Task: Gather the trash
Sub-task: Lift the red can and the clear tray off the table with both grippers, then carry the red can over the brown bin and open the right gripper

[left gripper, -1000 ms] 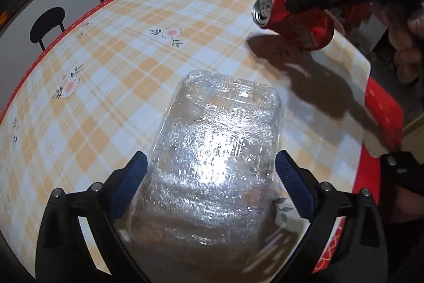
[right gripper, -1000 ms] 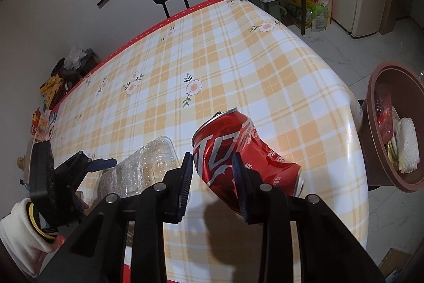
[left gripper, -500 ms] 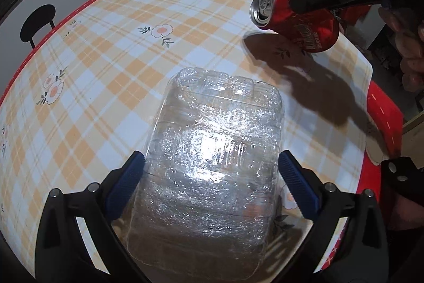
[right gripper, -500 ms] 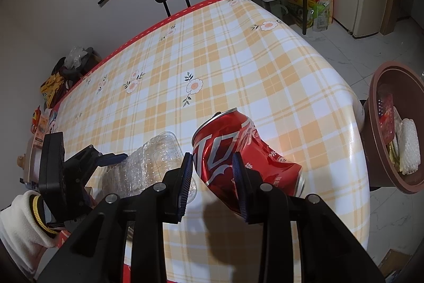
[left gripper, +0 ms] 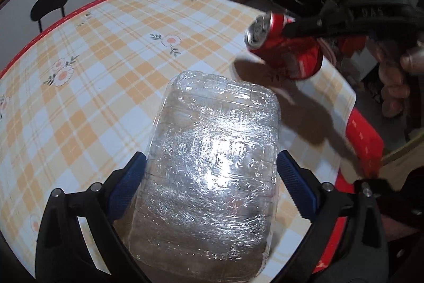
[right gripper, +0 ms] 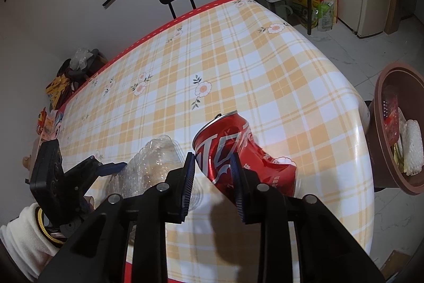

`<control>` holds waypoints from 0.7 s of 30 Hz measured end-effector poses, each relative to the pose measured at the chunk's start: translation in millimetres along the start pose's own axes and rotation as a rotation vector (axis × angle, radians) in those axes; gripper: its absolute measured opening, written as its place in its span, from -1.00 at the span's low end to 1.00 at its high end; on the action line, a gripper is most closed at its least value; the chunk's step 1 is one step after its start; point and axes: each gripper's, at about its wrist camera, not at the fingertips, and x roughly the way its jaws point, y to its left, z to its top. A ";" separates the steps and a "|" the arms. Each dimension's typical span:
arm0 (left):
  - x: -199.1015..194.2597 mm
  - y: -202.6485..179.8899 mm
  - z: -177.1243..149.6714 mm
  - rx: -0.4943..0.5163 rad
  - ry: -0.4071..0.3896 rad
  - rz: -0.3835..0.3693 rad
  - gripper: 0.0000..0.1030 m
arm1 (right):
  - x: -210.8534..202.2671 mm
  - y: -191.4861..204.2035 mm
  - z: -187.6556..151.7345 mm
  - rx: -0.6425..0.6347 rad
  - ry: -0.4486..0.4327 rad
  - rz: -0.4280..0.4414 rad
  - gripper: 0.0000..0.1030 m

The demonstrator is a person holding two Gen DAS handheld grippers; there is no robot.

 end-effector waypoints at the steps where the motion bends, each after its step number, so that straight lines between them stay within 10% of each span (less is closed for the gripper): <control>1: -6.1 1.2 -0.3 -0.025 -0.023 -0.005 0.87 | -0.7 0.5 0.6 -0.001 -0.001 0.006 -0.50; 9: -53.5 7.6 -2.7 -0.213 -0.206 -0.019 0.88 | -7.1 3.4 -1.3 -0.001 -0.015 0.047 -0.53; 21: -84.6 -14.8 21.4 -0.217 -0.303 -0.010 0.88 | -44.8 -15.0 -2.0 0.045 -0.093 0.113 -0.53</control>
